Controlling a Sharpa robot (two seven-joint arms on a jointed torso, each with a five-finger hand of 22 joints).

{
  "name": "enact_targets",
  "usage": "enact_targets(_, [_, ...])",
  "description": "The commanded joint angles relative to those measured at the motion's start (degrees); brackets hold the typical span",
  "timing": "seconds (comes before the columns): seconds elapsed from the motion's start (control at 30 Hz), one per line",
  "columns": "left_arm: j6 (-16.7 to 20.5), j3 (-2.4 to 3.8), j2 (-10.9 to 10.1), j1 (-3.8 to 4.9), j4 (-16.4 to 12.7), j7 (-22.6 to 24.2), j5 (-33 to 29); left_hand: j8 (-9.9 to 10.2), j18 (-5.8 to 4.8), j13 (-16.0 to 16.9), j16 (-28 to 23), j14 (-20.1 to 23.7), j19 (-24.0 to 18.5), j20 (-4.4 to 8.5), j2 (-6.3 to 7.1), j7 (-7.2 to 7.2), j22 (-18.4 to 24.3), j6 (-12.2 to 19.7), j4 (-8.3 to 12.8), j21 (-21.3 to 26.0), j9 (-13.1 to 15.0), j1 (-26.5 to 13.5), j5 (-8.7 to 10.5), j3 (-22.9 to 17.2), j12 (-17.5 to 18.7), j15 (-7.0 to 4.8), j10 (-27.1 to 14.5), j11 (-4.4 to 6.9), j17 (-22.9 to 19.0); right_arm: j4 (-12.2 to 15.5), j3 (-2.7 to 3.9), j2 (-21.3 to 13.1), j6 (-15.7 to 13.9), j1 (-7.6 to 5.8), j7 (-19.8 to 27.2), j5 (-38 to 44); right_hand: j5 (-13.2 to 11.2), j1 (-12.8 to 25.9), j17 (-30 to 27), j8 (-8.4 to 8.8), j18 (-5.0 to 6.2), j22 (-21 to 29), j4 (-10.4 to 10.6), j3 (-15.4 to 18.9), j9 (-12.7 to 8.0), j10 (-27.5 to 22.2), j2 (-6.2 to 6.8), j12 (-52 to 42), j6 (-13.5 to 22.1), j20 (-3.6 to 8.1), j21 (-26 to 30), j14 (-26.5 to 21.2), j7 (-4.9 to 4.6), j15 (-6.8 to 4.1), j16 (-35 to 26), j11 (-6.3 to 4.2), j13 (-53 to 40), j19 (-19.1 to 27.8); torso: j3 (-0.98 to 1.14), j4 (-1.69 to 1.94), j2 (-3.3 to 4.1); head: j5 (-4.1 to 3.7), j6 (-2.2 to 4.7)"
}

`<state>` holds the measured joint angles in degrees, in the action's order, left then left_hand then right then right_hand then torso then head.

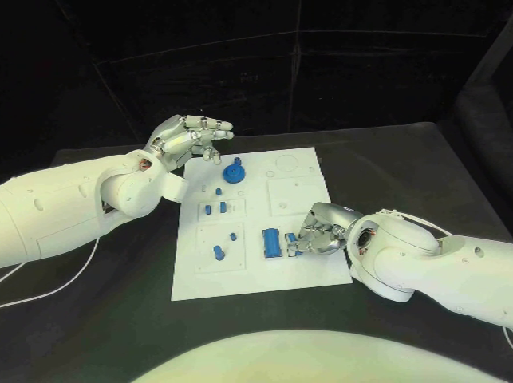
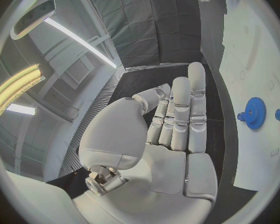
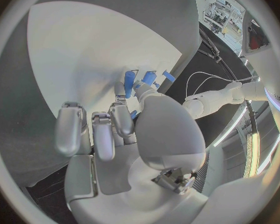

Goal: Assemble the parts on the task board

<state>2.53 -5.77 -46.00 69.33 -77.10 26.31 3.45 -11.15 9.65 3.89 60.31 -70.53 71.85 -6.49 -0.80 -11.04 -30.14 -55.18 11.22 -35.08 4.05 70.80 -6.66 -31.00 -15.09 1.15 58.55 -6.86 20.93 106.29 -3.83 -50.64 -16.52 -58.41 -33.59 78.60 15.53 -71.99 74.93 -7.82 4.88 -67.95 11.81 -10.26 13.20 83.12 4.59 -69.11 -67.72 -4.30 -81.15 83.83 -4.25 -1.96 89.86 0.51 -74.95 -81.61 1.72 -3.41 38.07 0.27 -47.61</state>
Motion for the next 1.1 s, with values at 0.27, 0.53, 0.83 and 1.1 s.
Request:
enact_targets(0.27, [-0.7,0.05,-0.1,0.08,-0.1,0.1,0.2,-0.4,0.74,-0.1,0.2,0.4,-0.5,0.0,0.13,-0.18,0.0,0.5,0.0,0.1,0.1,-0.5,-0.01,-0.3,-0.4,0.1,-0.4,-0.03,-0.1,0.0,-0.01,0.4,-0.3,-0.02,0.0,0.2,0.7,1.6,15.1,-0.32,-0.82,-0.1,0.8,1.0,0.2,0.1,-0.39,-0.1,-0.5,0.58,0.1,6.2,0.08,-0.56,0.1,-0.41,-1.0,0.1,0.0,-0.02,0.03,0.06,-0.11])
enact_targets(0.53, [-0.7,0.05,-0.1,0.08,-0.1,0.1,0.2,-0.4,0.74,-0.1,0.2,0.4,-0.5,0.0,0.13,-0.18,0.0,0.5,0.0,0.1,0.1,-0.5,-0.01,-0.3,-0.4,0.1,-0.4,-0.03,-0.1,-0.2,-0.01,0.7,-2.1,-0.01,0.1,0.3,-1.3,6.1,15.1,-0.28,-0.83,0.0,4.1,5.6,0.6,0.2,0.32,0.1,-0.1,0.62,0.2,6.2,-0.05,-0.5,0.1,-0.27,-1.1,0.1,0.0,-0.02,0.01,0.04,-0.16])
enact_targets(0.83, [-0.7,0.05,-0.1,0.09,-0.1,0.0,0.2,-0.4,0.74,-0.1,0.2,0.4,-0.5,0.0,0.13,-0.18,0.0,0.5,0.0,0.1,0.1,-0.5,-0.01,-0.3,-0.4,0.1,-0.4,-0.03,-0.1,-0.1,0.0,0.7,-2.9,-0.01,0.7,0.4,-8.3,9.5,15.1,-0.27,-0.81,0.1,4.8,10.9,1.1,0.1,-0.17,0.6,0.3,0.58,0.4,6.2,-0.14,-0.45,0.1,-0.16,-1.0,0.0,0.02,-0.07,-0.01,0.06,-0.13])
enact_targets(1.1, [-0.7,0.05,-0.1,0.09,-0.1,0.0,0.2,-0.4,0.74,-0.1,0.2,0.4,-0.5,0.0,0.13,-0.18,0.0,0.5,0.0,0.1,0.1,-0.5,-0.01,-0.3,-0.4,0.1,-0.4,-0.03,-0.1,0.3,0.0,-0.6,-2.1,-0.01,1.6,0.8,-6.6,5.0,15.1,-0.3,-0.79,0.2,3.5,12.2,1.5,0.0,-1.03,0.8,0.6,0.56,0.5,6.2,-0.18,-0.43,0.1,-0.14,-1.1,0.1,0.02,-0.13,-0.05,0.0,0.0])
